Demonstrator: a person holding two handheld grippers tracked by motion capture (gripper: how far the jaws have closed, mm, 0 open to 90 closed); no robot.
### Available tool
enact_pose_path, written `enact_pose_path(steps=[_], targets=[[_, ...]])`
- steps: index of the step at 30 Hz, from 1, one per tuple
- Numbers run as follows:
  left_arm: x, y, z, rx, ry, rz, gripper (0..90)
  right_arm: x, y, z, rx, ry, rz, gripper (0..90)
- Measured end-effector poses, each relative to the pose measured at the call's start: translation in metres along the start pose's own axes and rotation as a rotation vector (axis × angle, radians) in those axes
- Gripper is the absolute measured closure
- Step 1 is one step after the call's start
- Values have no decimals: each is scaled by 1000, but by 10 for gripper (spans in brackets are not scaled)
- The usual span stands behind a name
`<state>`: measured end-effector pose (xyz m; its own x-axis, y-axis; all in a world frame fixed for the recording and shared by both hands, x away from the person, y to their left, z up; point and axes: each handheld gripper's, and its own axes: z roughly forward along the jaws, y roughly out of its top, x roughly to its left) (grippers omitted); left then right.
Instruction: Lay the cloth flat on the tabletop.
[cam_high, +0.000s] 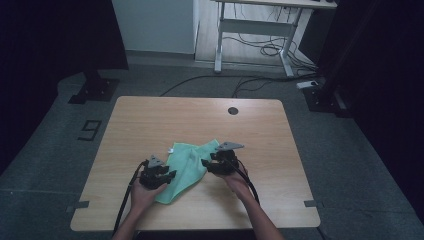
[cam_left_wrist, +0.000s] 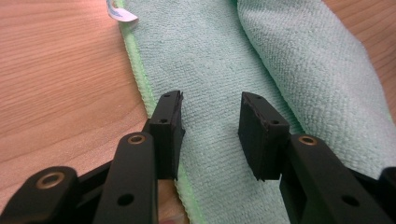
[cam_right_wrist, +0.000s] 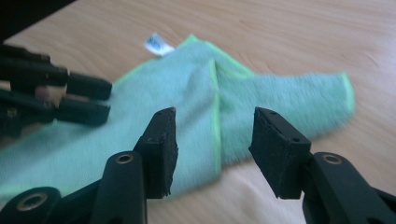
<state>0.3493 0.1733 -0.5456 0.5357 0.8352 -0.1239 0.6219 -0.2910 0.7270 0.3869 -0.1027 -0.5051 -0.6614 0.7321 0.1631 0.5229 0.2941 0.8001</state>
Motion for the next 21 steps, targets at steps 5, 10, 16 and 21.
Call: enact_pose_path(steps=[5,10,16,21], targets=[[-2,0,0,-1,12,-2,591,-3,-14,1,28,-8,-1,506],[-1,0,0,-4,9,-10,592,0,-20,15,45,-5,5,499],[-1,-1,0,-4,3,-14,591,10,-22,32,79,-27,-19,521],[4,-1,-1,-11,-28,-46,600,19,-25,35,102,-52,-85,746]])
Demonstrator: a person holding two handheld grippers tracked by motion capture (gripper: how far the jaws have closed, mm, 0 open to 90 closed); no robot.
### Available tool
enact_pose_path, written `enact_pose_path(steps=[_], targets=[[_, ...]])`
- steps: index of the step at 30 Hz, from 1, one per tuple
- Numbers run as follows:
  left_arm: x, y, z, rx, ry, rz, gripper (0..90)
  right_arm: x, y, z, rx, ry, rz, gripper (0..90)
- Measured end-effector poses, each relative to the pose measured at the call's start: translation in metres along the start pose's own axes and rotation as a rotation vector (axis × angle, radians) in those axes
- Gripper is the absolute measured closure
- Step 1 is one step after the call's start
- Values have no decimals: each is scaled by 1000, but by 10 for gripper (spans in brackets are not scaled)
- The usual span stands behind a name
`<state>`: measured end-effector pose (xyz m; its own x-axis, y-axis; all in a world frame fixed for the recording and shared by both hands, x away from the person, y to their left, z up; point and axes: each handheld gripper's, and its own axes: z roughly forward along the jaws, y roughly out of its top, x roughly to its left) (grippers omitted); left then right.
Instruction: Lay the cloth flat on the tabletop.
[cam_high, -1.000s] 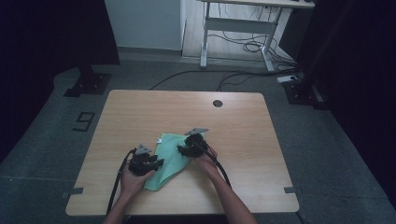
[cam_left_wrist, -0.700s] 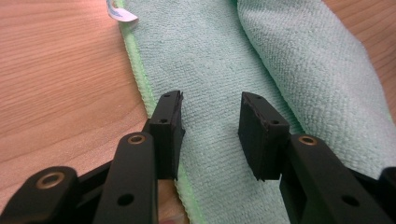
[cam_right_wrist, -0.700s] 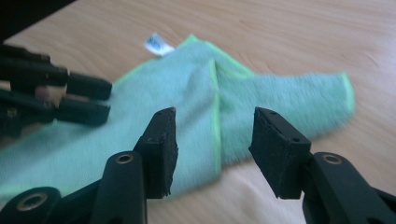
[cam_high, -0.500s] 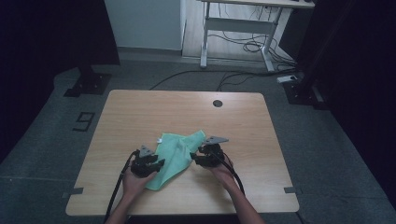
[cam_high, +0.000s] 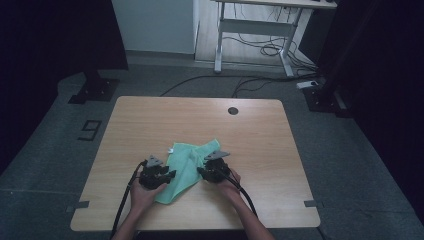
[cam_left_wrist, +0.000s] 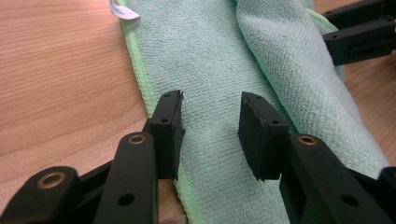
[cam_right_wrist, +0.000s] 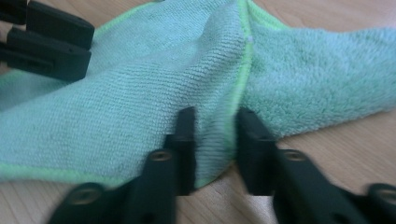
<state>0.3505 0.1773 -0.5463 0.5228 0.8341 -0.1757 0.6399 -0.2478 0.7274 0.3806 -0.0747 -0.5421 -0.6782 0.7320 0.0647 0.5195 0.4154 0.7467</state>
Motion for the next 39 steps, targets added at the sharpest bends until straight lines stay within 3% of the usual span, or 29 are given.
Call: enact_pose_path(steps=[2,6,10,15,20,29,31,34,39], targets=[[0,0,0,0,1,0,603,1,0,-2,-2,-1,-21,804],[0,0,0,1,5,2,605,-2,-2,-8,-5,15,-7,847],[0,0,0,1,2,2,605,-6,-7,-16,-16,30,14,852],[0,0,-1,1,0,-3,608,-12,-18,-38,-51,38,32,851],[0,-1,-1,1,-1,-5,607,-22,-38,-60,-75,33,71,852],[-3,-4,-4,-4,5,-25,601,-31,-75,-85,-67,-11,111,850],[-6,-7,-5,-6,9,-28,600,-35,-86,-93,-47,-16,144,842],[-10,-9,-7,-5,11,-24,599,-31,-95,-100,-41,-8,158,836],[-11,-10,-7,-5,8,-20,571,-23,-99,-104,-42,-15,135,773]])
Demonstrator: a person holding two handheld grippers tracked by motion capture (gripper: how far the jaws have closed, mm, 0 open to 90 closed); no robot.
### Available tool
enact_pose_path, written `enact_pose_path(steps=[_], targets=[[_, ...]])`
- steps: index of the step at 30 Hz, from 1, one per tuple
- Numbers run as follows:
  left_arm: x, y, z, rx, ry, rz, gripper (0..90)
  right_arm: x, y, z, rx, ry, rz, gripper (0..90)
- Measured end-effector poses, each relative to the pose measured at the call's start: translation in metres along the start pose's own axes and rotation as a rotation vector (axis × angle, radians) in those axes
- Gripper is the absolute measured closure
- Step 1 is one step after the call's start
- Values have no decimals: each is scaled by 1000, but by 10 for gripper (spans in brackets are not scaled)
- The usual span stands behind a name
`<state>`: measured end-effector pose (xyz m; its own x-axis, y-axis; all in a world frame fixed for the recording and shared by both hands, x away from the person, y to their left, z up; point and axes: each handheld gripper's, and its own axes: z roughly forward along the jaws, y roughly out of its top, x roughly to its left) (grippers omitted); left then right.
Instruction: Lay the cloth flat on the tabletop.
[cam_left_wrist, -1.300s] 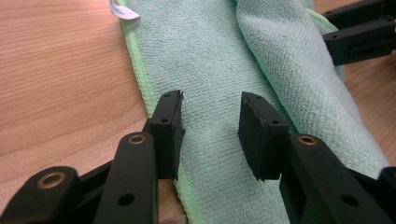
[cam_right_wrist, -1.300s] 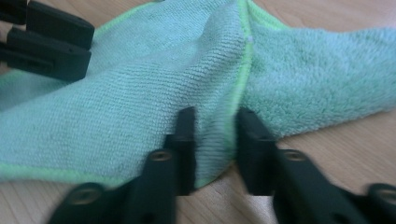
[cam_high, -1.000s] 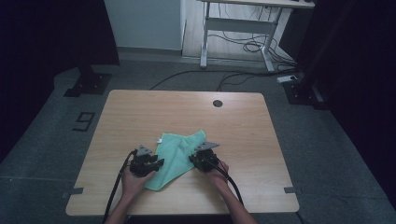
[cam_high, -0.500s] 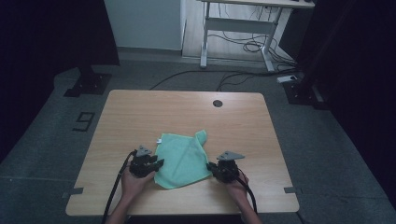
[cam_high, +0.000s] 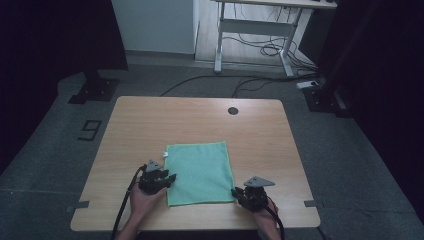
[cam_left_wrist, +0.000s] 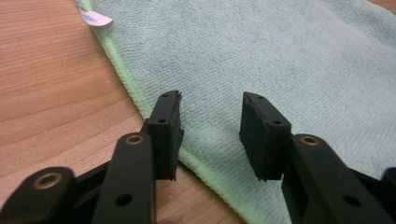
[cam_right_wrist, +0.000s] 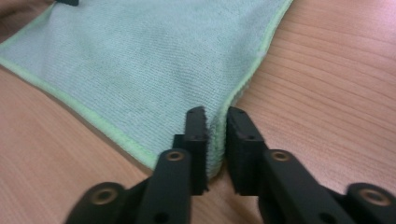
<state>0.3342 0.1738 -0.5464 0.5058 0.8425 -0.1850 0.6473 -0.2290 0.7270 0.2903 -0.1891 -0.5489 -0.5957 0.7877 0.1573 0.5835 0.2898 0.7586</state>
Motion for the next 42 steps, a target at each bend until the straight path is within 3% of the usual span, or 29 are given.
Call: enact_pose_path(steps=[1,3,7,11,14,15,18,19,22,25,32,35,42], targets=[[0,0,0,-2,-7,-1,563,1,-1,-2,-14,-19,-1,689],[1,0,0,-9,-23,3,555,1,-2,-4,-23,-47,-11,626],[1,4,-2,-30,-27,9,556,-3,3,-7,-57,-76,-5,566],[-2,16,0,-30,-30,44,543,-1,18,-3,-82,-67,-23,515],[-3,22,3,-30,-31,48,535,0,28,2,-87,-58,-35,499],[-2,30,7,-34,-31,48,531,2,38,11,-96,-33,-31,480],[0,37,13,-37,-41,58,526,4,44,20,-81,-13,-43,455],[2,45,20,-25,-36,66,524,6,48,33,-60,4,-49,438],[4,52,29,1,-23,79,516,8,50,43,-43,3,-56,422],[13,61,47,64,12,75,515,12,48,57,10,-13,-62,380],[18,67,58,80,2,66,514,8,40,53,13,-36,-76,398],[12,70,62,84,-11,67,509,2,35,48,-8,-41,-75,415],[-8,73,73,89,-51,91,494,-9,24,32,5,-58,-83,418]])
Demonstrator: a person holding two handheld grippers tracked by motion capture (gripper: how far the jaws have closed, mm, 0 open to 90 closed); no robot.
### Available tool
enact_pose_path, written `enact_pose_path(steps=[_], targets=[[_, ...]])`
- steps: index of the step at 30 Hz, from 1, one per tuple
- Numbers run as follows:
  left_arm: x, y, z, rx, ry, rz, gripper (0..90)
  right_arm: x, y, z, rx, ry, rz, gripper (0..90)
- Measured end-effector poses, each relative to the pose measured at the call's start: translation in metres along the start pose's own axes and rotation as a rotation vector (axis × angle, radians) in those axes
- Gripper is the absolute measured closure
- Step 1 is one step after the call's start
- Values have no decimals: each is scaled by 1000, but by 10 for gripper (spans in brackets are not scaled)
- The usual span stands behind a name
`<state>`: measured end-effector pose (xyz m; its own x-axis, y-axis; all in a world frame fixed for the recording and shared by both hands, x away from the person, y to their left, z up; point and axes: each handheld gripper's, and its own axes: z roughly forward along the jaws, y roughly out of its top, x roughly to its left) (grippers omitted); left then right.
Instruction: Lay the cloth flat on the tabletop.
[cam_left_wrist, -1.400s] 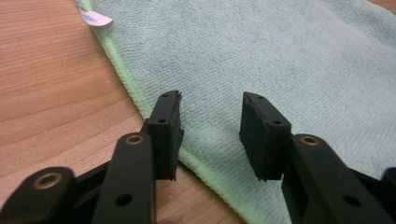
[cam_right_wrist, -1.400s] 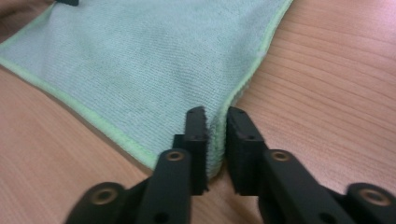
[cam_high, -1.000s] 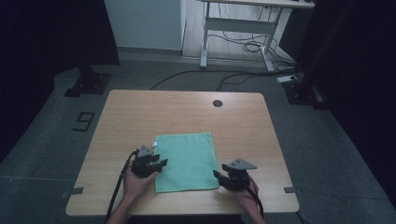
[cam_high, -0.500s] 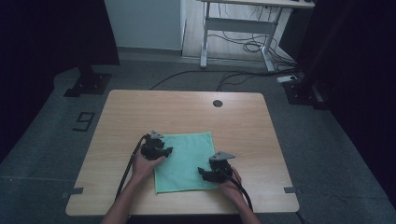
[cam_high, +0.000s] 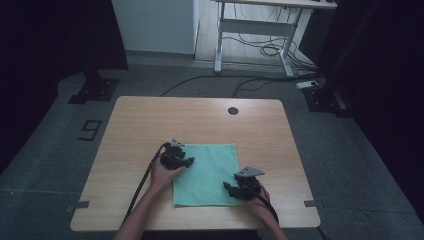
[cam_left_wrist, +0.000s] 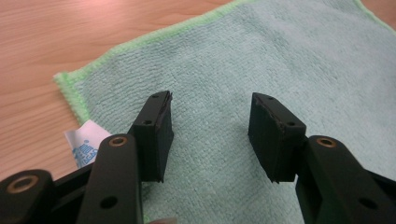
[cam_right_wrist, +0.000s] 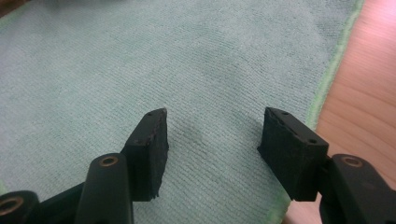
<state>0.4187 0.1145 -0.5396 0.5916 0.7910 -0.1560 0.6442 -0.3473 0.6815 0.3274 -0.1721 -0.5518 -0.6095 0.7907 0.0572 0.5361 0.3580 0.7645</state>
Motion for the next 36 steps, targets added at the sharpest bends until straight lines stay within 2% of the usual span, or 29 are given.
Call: enact_pose_path(steps=[1,3,4,6,7,8,9,12,13,14,16,17,18,19,24,28,36], targets=[[-7,1,2,4,-15,10,494,-7,-5,-8,9,-1,9,429],[-10,1,3,4,-25,10,490,-10,-6,-10,8,0,17,436],[-13,2,5,5,-27,17,489,-17,-13,-17,-8,8,43,446],[-14,3,5,7,-26,17,489,-18,-14,-18,-11,7,46,446],[-15,6,4,-15,-5,28,489,-19,-13,-20,1,-16,46,404],[-15,6,4,-15,-5,28,500,-19,-13,-20,1,-16,46,404],[-14,11,1,-48,13,33,512,-15,-9,-22,-20,-28,43,407],[-11,17,1,-53,25,33,516,-8,-2,-21,-47,-18,43,411],[-7,21,6,-20,35,38,514,0,4,-16,-48,-8,39,409],[-7,21,6,-20,35,38,514,3,6,-13,-43,-2,41,405],[-2,21,14,21,52,34,514,7,7,-7,-28,8,37,399],[1,20,16,21,51,33,519,11,5,0,5,5,29,382],[1,20,16,21,51,33,529,11,5,0,5,5,29,382],[4,20,16,15,42,20,532,14,1,1,6,-15,16,381],[7,19,16,9,36,16,543,12,-5,-6,4,-47,25,364],[11,21,18,-1,30,4,549,5,-18,-18,-14,-78,55,364],[14,28,23,-3,48,-2,553,1,-17,-18,-11,-76,62,371]])
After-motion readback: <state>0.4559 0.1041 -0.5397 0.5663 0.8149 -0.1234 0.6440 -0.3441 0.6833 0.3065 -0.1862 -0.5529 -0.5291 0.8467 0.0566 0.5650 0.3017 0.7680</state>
